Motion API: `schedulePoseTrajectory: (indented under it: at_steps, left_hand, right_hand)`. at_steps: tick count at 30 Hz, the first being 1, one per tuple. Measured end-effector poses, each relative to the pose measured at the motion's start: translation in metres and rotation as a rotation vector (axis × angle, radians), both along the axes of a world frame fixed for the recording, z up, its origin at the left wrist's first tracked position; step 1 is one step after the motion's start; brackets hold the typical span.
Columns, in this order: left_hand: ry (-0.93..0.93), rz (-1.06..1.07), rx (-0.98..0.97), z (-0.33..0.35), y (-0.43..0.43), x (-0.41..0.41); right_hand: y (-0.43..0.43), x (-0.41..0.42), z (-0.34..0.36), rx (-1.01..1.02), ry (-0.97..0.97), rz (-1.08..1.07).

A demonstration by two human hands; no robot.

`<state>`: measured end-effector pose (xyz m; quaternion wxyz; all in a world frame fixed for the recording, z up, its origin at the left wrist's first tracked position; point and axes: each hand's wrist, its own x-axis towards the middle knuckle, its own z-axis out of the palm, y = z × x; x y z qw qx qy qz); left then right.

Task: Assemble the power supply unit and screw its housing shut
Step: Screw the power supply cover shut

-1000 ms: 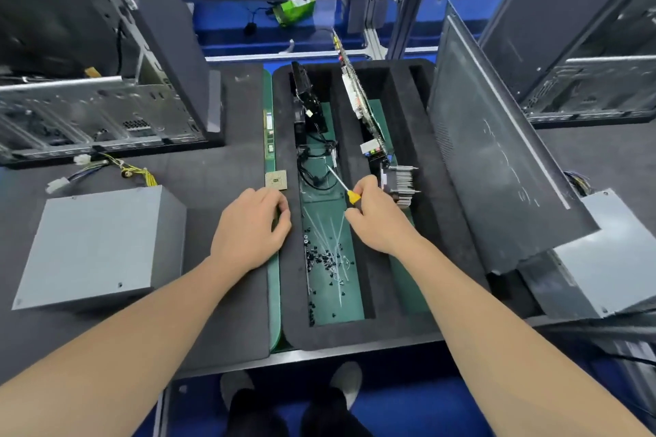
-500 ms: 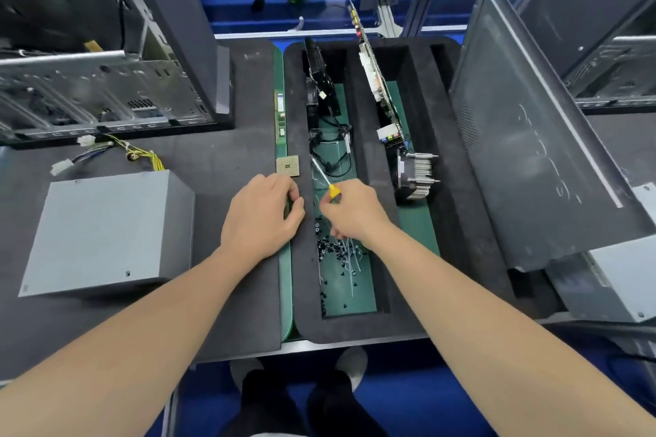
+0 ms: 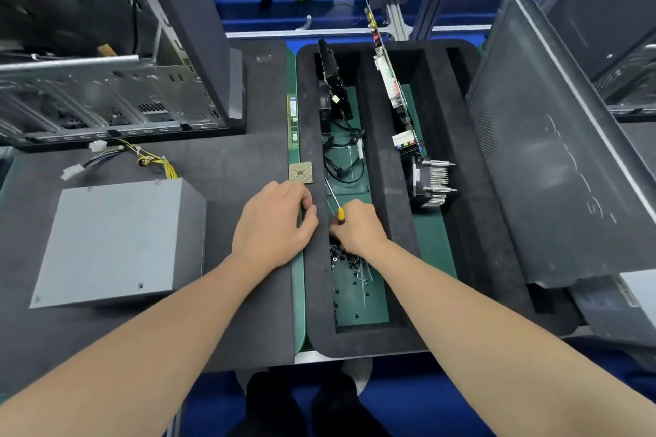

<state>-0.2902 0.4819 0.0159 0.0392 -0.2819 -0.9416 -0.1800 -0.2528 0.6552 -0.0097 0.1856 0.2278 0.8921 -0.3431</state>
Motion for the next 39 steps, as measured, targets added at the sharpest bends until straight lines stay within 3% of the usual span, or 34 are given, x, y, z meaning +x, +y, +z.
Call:
schedulePoseTrajectory:
  at_steps: [6, 11, 14, 17, 21, 27, 30, 34, 39]
  left_hand:
    - [-0.009, -0.007, 0.013, 0.001, 0.0, 0.0]
    - [-0.145, -0.017, 0.08, 0.007, -0.004, -0.004]
    - [-0.337, 0.015, 0.22, 0.013, -0.004, -0.007]
    - [-0.613, 0.043, 0.589, 0.032, -0.001, -0.009]
    - [-0.575, 0.069, 0.815, 0.06, -0.011, -0.013]
    - [-0.495, 0.044, 0.859, 0.097, -0.047, -0.025]
    - [-0.411, 0.008, 0.786, 0.112, -0.076, -0.035]
    - [-0.321, 0.014, 0.71, 0.122, -0.127, -0.047]
    - [-0.514, 0.195, 1.02, 0.118, -0.196, -0.064]
  right_hand:
    - [0.003, 0.002, -0.002, -0.029, -0.018, -0.028]
    - [0.005, 0.003, 0.02, -0.158, 0.191, -0.211]
    - [0.006, 0.007, 0.044, -0.481, 0.26, -0.3]
    - [0.006, 0.011, 0.07, -0.878, 0.228, -0.317]
    - [-0.008, 0.009, 0.097, -1.185, 0.213, -0.292]
    - [-0.049, -0.009, 0.122, -1.361, 0.198, -0.271]
    - [-0.076, -0.02, 0.134, -1.36, 0.194, -0.231]
    - [-0.113, -0.036, 0.151, -1.171, 0.224, -0.12]
    - [-0.149, -0.051, 0.176, -0.828, 0.299, 0.039]
